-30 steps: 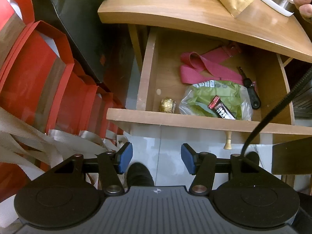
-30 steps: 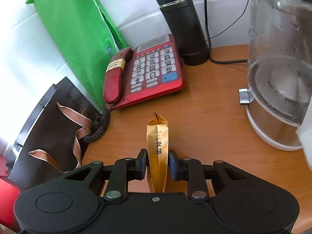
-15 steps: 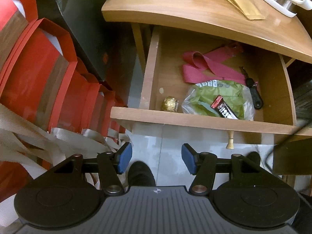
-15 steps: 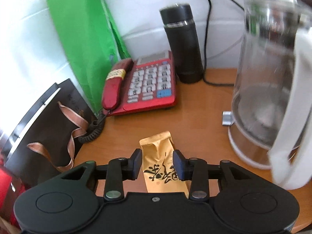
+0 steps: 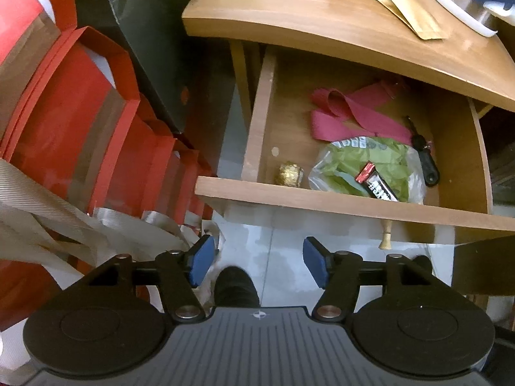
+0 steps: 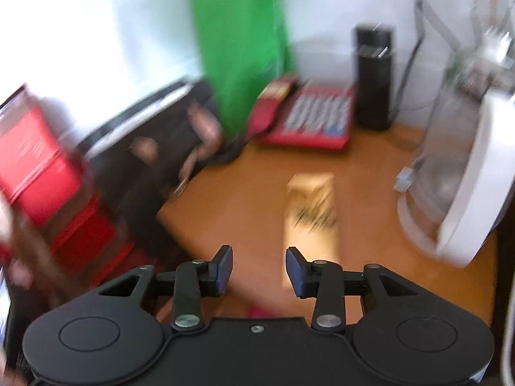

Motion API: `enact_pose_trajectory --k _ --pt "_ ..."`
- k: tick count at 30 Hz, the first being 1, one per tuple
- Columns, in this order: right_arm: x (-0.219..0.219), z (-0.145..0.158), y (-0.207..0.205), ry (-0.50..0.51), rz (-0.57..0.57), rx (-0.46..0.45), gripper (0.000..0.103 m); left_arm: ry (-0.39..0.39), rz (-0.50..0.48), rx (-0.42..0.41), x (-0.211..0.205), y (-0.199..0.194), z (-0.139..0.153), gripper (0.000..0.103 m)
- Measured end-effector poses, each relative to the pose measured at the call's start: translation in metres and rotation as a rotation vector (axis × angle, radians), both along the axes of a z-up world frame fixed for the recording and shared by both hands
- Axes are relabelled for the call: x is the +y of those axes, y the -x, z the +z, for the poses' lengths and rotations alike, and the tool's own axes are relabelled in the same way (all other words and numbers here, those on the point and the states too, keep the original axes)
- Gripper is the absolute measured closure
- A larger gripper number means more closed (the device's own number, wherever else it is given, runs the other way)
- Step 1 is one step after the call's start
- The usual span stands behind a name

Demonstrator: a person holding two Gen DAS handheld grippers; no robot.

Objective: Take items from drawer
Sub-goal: 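Lower the gold packet onto the desk top and open the right tool, then move the open right tool back into the drawer toward the gold foil ball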

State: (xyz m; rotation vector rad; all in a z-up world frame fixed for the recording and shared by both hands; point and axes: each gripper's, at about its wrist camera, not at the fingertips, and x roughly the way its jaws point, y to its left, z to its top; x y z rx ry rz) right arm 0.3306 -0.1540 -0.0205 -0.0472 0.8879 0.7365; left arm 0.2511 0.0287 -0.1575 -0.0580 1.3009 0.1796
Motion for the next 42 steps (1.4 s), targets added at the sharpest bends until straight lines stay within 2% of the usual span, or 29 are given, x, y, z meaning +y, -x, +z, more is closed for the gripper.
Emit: enact_pose_trajectory --k 3,7,12,15,21,24,31,36,42 --pt "0.008 -0.022 0.010 0.049 0.099 0.098 0.067 -0.003 0.002 0.002 -0.001 -0.001 -0.002 0.038" --pt "0.024 -0.063 0.011 0.168 0.160 0.215 0.067 -0.001 0.009 0.009 -0.001 -0.001 -0.003 0.038" --pt "0.051 -0.111 0.006 0.310 0.216 0.311 0.067 0.002 0.020 0.015 0.006 -0.001 -0.006 0.038" --pt "0.063 -0.131 0.002 0.347 0.231 0.339 0.067 0.008 0.025 0.013 0.008 -0.001 -0.007 0.038" --pt "0.100 -0.143 -0.011 0.270 0.286 0.355 0.068 0.021 0.021 0.025 0.008 -0.005 -0.012 0.038" --pt "0.125 -0.149 -0.014 0.264 0.329 0.355 0.068 0.034 0.025 0.025 0.009 -0.007 -0.014 0.038" --pt "0.166 -0.173 -0.018 0.306 0.381 0.391 0.067 0.052 0.043 0.031 0.020 -0.008 -0.013 0.038" --pt "0.176 -0.186 -0.012 0.333 0.392 0.414 0.067 0.057 0.051 0.037 0.022 -0.012 -0.017 0.038" --pt "0.187 -0.190 0.004 0.400 0.440 0.352 0.067 0.059 0.056 0.044 0.019 -0.005 -0.003 0.038"
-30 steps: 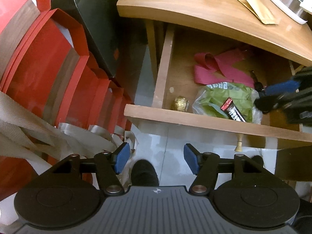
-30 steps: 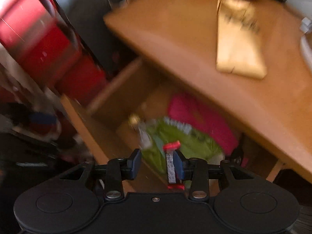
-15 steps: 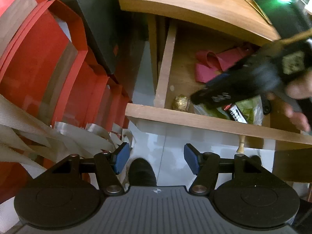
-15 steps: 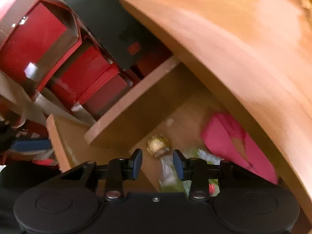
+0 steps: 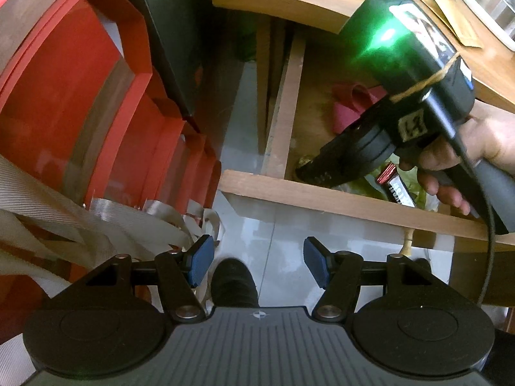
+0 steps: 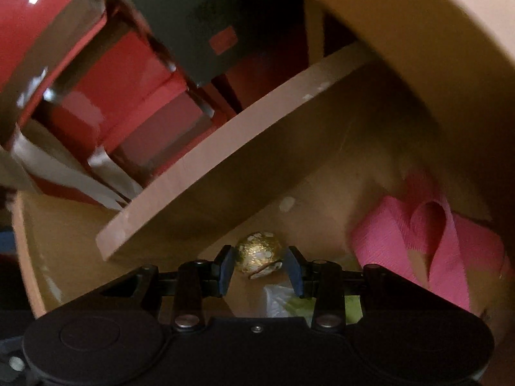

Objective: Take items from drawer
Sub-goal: 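Move the open right tool back into the drawer toward the gold foil ball, then close the right tool fingers on the gold foil-wrapped ball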

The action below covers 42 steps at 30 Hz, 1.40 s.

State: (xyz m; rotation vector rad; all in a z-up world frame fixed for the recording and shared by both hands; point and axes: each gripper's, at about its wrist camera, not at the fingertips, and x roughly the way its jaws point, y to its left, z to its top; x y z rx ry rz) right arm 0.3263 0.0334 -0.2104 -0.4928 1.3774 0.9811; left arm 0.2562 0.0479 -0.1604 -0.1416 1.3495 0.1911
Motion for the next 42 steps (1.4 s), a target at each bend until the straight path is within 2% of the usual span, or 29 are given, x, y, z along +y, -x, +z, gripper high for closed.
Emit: enact_pose_trajectory --k 7,17,19,26,29,33,35,39,42 --pt "0.012 -0.001 0.019 0.033 0.053 -0.045 0.067 0.001 -0.001 -0.001 0.006 0.012 0.021 0.038" --pt "0.014 0.004 0.035 0.043 0.058 -0.041 0.067 0.000 0.004 0.007 0.006 0.017 0.035 0.038" --pt "0.014 0.005 0.038 0.042 0.054 -0.042 0.067 -0.001 -0.035 0.005 0.016 0.002 0.018 0.038" --pt "0.013 0.010 0.052 0.041 0.038 -0.040 0.067 0.002 -0.035 0.010 0.023 0.009 0.024 0.038" --pt "0.012 0.012 0.059 0.038 0.040 -0.034 0.067 -0.002 0.005 0.012 0.016 0.005 0.025 0.038" --pt "0.011 0.013 0.069 0.034 0.042 -0.031 0.067 -0.001 0.011 0.013 0.015 0.004 0.027 0.038" --pt "0.011 0.014 0.074 0.034 0.042 -0.031 0.067 0.004 -0.002 0.012 0.013 0.017 0.049 0.038" --pt "0.012 0.017 0.084 0.035 0.043 -0.033 0.067 0.019 0.002 0.039 0.013 0.018 0.057 0.038" --pt "0.013 0.022 0.093 0.032 0.047 -0.050 0.068 0.022 -0.004 0.037 0.022 0.012 0.042 0.038"
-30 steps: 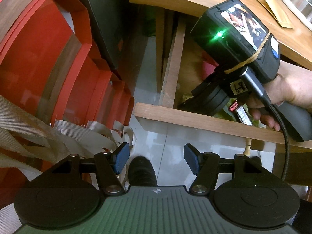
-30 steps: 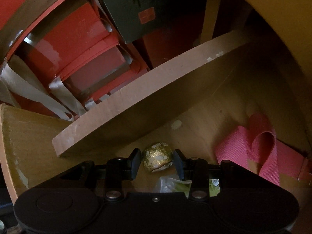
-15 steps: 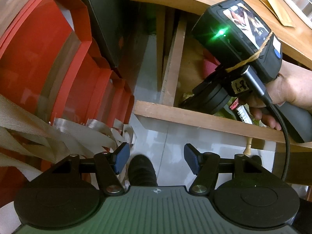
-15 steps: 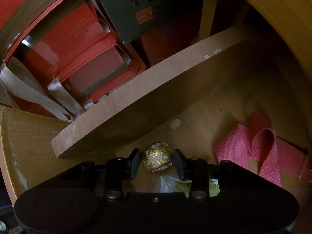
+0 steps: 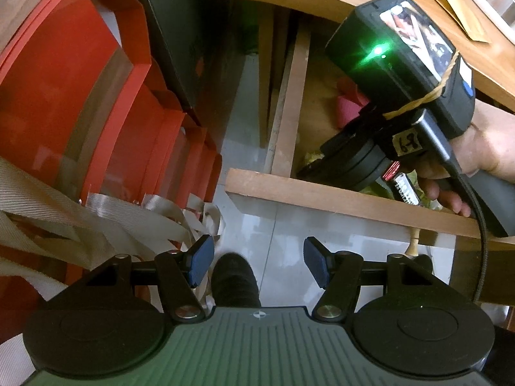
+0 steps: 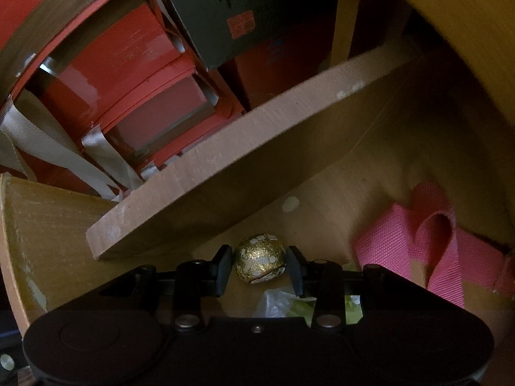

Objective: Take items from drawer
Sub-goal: 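Close the right tool fingers on the gold foil-wrapped ball, then lift the gold foil ball up out of the drawer with the right tool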

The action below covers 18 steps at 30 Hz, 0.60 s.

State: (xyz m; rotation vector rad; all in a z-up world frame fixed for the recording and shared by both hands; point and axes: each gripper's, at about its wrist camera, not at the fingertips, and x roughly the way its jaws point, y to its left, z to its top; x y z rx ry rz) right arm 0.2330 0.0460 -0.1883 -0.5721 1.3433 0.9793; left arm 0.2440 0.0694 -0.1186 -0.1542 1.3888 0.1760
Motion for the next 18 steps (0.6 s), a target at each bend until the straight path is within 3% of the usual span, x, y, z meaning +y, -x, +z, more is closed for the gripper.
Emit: enact_pose_trajectory --k 7,9,13,18 --pt "-0.001 0.018 0.024 0.006 0.029 -0.054 0.068 -0.002 -0.011 0.003 -0.002 -0.002 -0.003 0.038" --pt "0.000 0.044 -0.009 0.010 0.016 -0.058 0.068 0.000 -0.022 -0.001 -0.004 -0.005 -0.010 0.038" --pt "-0.032 0.032 -0.053 0.006 -0.015 -0.063 0.068 -0.001 -0.027 -0.009 -0.006 -0.009 -0.017 0.038" --pt "-0.058 0.047 -0.070 0.005 -0.061 -0.088 0.068 -0.006 -0.040 -0.017 -0.011 -0.012 -0.021 0.038"
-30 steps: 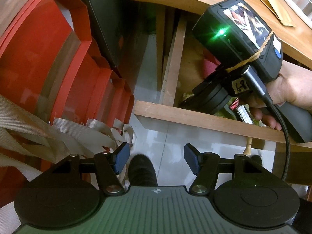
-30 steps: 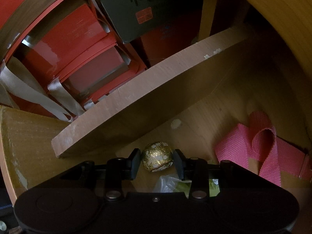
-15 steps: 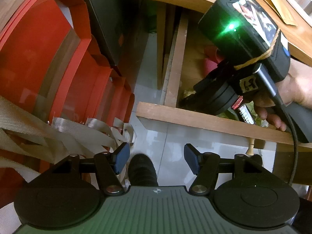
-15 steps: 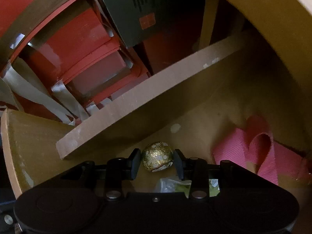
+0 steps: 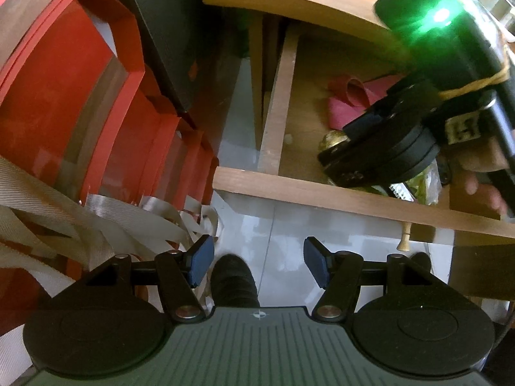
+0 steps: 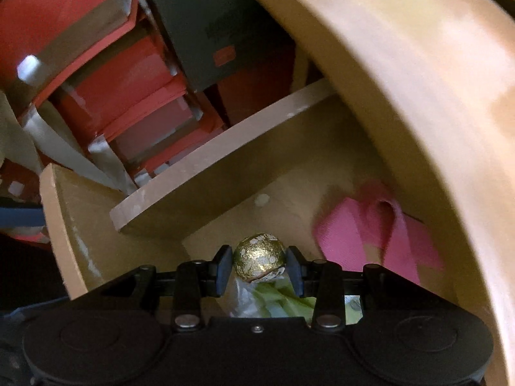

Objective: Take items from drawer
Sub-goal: 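Lift the gold foil ball up out of the drawer with the right tool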

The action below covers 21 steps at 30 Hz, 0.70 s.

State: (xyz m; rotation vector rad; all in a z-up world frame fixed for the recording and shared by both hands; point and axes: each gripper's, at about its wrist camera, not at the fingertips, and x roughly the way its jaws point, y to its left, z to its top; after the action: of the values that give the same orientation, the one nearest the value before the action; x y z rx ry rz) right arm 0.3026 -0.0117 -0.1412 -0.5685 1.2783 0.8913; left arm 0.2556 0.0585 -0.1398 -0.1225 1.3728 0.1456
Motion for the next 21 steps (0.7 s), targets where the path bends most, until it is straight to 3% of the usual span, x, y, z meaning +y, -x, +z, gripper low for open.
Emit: enact_pose_trajectory --k 16,21 --pt "-0.089 0.097 0.031 -0.092 -0.158 -0.093 0.068 -0.014 -0.056 -0.030 -0.023 0.003 -0.018 0.037" --pt "-0.111 0.123 0.016 -0.113 -0.215 -0.165 0.068 -0.013 -0.067 -0.036 -0.031 0.008 -0.021 0.037"
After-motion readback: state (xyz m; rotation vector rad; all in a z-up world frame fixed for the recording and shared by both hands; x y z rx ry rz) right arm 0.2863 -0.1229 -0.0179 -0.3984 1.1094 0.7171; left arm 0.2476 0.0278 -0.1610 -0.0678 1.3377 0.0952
